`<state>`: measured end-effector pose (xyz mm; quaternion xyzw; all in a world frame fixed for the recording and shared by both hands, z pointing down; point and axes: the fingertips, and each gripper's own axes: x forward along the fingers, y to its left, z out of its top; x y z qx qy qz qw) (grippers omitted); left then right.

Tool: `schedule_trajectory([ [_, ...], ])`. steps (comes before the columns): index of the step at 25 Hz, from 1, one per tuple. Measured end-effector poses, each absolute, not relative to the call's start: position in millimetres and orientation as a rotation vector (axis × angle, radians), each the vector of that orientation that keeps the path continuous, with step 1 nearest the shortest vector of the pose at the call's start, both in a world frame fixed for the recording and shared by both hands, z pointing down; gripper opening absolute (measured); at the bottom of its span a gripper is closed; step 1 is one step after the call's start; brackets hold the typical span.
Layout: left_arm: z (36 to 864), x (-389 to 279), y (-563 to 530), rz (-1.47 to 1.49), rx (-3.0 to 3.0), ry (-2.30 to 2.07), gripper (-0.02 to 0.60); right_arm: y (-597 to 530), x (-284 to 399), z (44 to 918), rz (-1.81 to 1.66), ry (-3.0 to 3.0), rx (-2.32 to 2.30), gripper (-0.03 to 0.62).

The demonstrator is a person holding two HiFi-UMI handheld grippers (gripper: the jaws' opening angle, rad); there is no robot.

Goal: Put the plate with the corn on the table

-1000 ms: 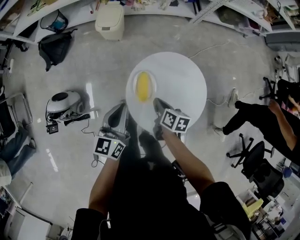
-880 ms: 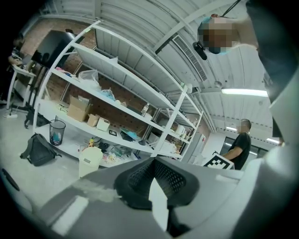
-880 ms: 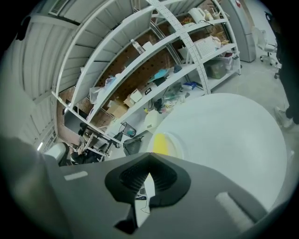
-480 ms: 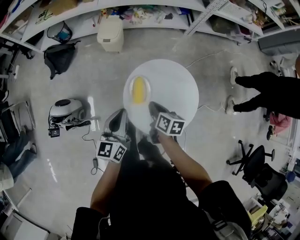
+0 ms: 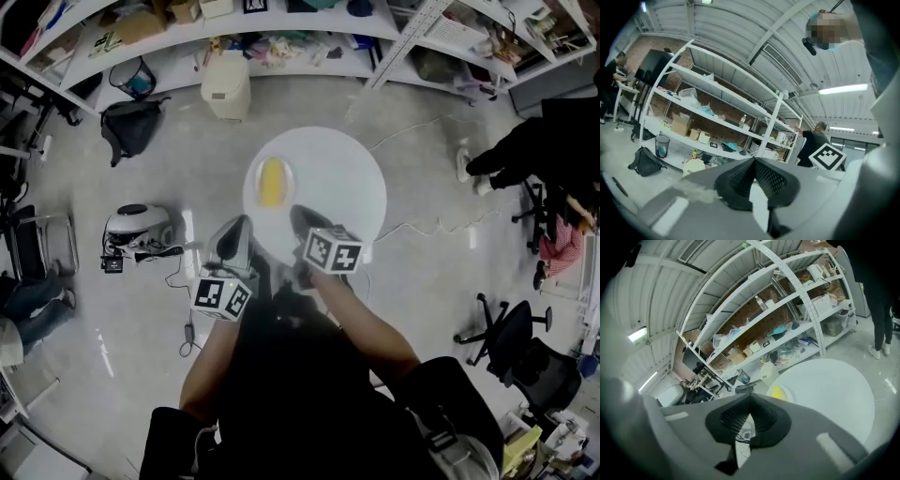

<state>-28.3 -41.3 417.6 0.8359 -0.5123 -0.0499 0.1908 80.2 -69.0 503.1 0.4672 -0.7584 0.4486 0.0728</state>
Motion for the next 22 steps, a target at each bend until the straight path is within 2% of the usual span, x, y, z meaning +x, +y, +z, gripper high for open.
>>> schedule_trajectory([
  [22,355.5,-55.4,5.3,-0.186,2.416,-1.437,0.005,-22.8,55.1,415.4,1.14,-2.43,1.478,0.008],
])
